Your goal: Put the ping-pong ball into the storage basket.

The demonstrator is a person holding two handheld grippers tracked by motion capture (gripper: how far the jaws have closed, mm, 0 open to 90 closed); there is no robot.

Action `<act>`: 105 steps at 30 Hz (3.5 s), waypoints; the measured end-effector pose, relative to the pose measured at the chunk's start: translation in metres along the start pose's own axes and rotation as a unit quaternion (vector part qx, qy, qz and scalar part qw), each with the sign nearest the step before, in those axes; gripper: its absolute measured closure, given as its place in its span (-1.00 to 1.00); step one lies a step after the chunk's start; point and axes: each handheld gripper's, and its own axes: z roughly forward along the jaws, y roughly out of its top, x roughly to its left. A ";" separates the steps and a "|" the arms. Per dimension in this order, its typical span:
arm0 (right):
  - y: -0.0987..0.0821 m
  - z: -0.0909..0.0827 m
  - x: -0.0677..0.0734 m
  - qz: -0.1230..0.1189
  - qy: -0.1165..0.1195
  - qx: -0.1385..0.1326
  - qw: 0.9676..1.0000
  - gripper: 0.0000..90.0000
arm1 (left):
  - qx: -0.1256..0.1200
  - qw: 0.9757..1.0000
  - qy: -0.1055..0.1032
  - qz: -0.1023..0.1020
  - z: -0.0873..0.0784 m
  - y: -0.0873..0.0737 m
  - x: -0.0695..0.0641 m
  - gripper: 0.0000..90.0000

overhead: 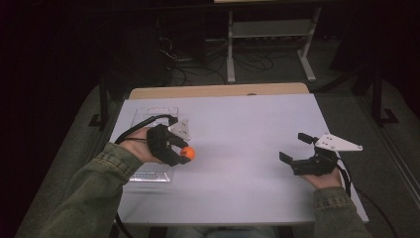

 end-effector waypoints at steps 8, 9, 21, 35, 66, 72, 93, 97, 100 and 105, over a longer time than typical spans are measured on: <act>0.000 0.000 0.000 0.000 0.000 0.001 1.000 -1.00 | 0.001 1.000 0.002 -0.004 -0.011 -0.004 0.001 0.13; 0.000 0.000 0.000 -0.001 0.000 0.001 1.000 -1.00 | 0.000 1.000 0.002 -0.004 -0.012 -0.005 0.001 0.13; 0.000 0.001 0.000 0.001 0.002 0.002 1.000 -1.00 | 0.004 1.000 0.002 -0.008 -0.020 -0.010 0.005 0.13; 0.000 0.001 0.000 0.000 0.004 0.004 1.000 -1.00 | 0.014 1.000 0.002 -0.021 -0.024 -0.021 0.011 0.13; -0.001 0.001 0.000 -0.001 0.004 0.006 1.000 -1.00 | 0.030 0.998 0.011 -0.053 -0.031 -0.048 0.023 0.13; -0.001 0.001 0.001 -0.002 0.004 0.007 1.000 -1.00 | 0.035 0.998 0.016 -0.057 -0.032 -0.052 0.025 0.13; -0.001 0.002 0.001 -0.001 0.005 0.010 1.000 -1.00 | 0.053 0.996 0.012 -0.066 -0.013 -0.060 0.033 0.13; -0.001 0.001 0.000 -0.001 0.005 0.010 1.000 -1.00 | 0.056 0.996 0.010 -0.069 -0.008 -0.062 0.035 0.13; -0.001 0.002 0.001 -0.001 0.006 0.011 1.000 -1.00 | 0.057 0.996 0.008 -0.070 -0.003 -0.064 0.037 0.13; -0.001 0.002 0.001 -0.002 0.006 0.012 1.000 -1.00 | 0.060 0.995 0.003 -0.074 0.002 -0.066 0.038 0.13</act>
